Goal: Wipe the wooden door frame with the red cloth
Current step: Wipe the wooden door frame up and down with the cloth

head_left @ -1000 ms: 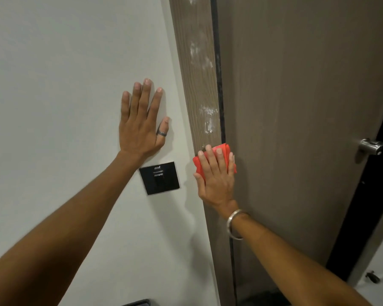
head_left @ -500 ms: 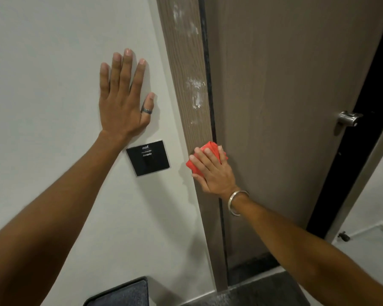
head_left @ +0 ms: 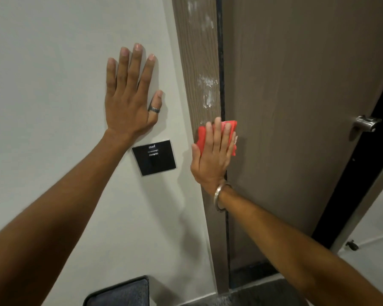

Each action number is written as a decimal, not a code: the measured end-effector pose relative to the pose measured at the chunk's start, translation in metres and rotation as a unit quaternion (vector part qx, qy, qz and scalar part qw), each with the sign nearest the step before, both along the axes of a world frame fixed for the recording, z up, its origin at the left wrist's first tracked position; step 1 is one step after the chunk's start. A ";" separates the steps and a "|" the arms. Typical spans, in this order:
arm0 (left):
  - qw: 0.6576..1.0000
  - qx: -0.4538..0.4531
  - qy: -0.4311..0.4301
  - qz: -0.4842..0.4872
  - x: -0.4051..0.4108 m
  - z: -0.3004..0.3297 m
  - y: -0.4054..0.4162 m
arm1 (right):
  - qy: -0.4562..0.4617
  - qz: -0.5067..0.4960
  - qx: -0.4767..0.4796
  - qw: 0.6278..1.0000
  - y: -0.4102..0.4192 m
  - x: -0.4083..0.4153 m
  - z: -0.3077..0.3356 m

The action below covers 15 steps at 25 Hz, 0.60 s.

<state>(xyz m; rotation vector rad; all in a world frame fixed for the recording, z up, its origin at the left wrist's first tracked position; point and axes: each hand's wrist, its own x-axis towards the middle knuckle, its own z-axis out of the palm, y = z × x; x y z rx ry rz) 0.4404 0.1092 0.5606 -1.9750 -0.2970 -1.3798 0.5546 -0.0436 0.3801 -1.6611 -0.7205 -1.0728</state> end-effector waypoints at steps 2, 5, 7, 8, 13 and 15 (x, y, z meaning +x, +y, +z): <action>1.000 0.001 0.005 -0.008 0.001 0.000 0.001 | -0.048 0.017 -0.023 0.998 -0.008 0.016 -0.002; 1.000 -0.003 0.001 -0.002 -0.002 -0.003 -0.001 | 0.033 0.000 0.017 0.999 -0.001 -0.012 0.005; 1.000 -0.007 0.008 -0.007 -0.003 -0.003 -0.001 | -0.091 -0.021 -0.084 0.992 0.003 -0.011 0.009; 1.000 0.000 0.008 -0.005 -0.002 -0.002 0.000 | -0.134 -0.018 -0.101 0.986 0.003 -0.002 0.015; 1.000 0.006 -0.002 -0.007 0.001 -0.004 0.003 | -0.133 -0.040 -0.100 0.985 -0.002 0.004 0.027; 1.000 0.012 -0.003 0.004 0.002 -0.003 0.004 | -0.266 -0.021 -0.182 0.946 -0.021 0.026 0.039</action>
